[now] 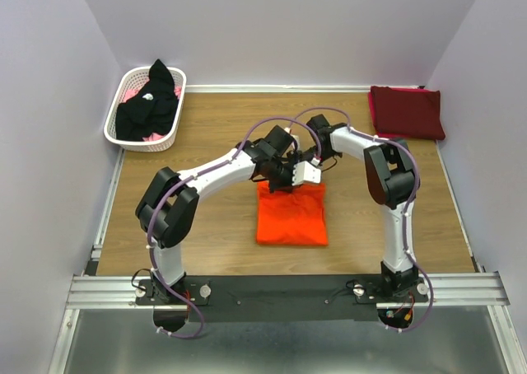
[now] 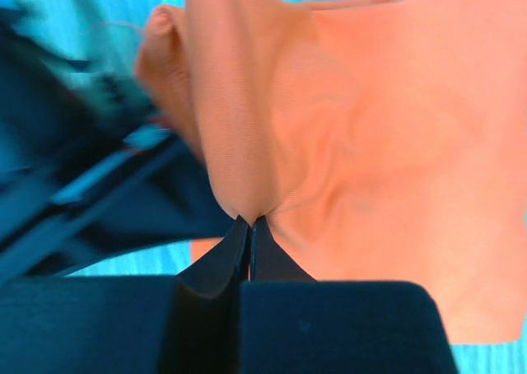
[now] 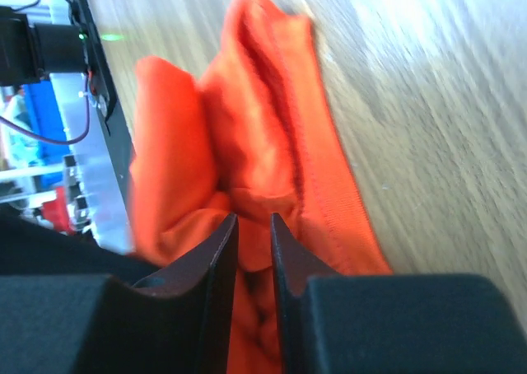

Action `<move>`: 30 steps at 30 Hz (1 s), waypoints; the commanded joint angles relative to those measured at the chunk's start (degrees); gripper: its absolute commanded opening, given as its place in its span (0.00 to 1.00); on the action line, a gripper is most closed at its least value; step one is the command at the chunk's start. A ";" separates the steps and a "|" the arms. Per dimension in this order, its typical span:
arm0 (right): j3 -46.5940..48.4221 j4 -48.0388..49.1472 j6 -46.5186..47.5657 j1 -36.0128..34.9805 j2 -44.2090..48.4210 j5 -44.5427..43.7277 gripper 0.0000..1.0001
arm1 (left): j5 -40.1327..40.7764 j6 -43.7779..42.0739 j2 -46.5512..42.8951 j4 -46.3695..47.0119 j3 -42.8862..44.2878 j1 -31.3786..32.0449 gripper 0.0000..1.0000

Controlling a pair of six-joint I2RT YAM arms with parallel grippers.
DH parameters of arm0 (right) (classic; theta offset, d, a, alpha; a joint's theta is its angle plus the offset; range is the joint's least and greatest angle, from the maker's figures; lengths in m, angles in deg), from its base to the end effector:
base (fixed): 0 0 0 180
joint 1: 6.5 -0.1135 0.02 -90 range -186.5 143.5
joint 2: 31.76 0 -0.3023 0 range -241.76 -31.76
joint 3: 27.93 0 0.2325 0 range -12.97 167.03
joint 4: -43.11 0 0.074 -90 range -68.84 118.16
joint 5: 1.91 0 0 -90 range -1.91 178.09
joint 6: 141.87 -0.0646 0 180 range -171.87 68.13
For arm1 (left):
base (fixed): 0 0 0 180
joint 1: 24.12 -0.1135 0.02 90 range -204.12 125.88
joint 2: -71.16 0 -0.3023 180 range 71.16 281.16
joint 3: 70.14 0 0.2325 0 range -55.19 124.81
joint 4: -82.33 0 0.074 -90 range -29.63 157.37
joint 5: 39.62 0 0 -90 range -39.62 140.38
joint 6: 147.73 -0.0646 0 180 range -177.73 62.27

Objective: Fold and stack the t-shirts
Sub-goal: Fold the long partially folded tshirt into a neat square

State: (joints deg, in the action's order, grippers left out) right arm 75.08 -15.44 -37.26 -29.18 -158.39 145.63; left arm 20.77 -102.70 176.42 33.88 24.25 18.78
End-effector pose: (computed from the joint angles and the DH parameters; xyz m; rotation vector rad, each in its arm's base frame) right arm 0.3741 0.2154 0.1553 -0.9604 2.5286 1.4935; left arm 0.2671 -0.2918 0.2494 1.8840 1.6915 -0.6548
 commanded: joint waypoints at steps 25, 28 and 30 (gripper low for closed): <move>5.12 -9.49 11.84 -0.26 -5.74 -3.58 0.22 | 4.99 -0.73 -1.81 1.50 3.08 0.88 0.00; 4.06 -9.67 12.46 -0.26 -5.74 -3.40 0.22 | 5.35 -1.17 -0.93 1.33 4.23 0.26 0.00; 3.45 -9.76 12.90 -0.26 -5.65 -3.22 0.22 | 5.79 -1.43 -0.31 1.59 4.50 -0.27 0.00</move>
State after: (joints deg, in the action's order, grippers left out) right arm 80.54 -23.87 -27.16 -29.15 -163.13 143.64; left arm 24.29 -102.89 175.96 34.66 26.57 19.52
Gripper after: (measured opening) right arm 0.217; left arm 0.010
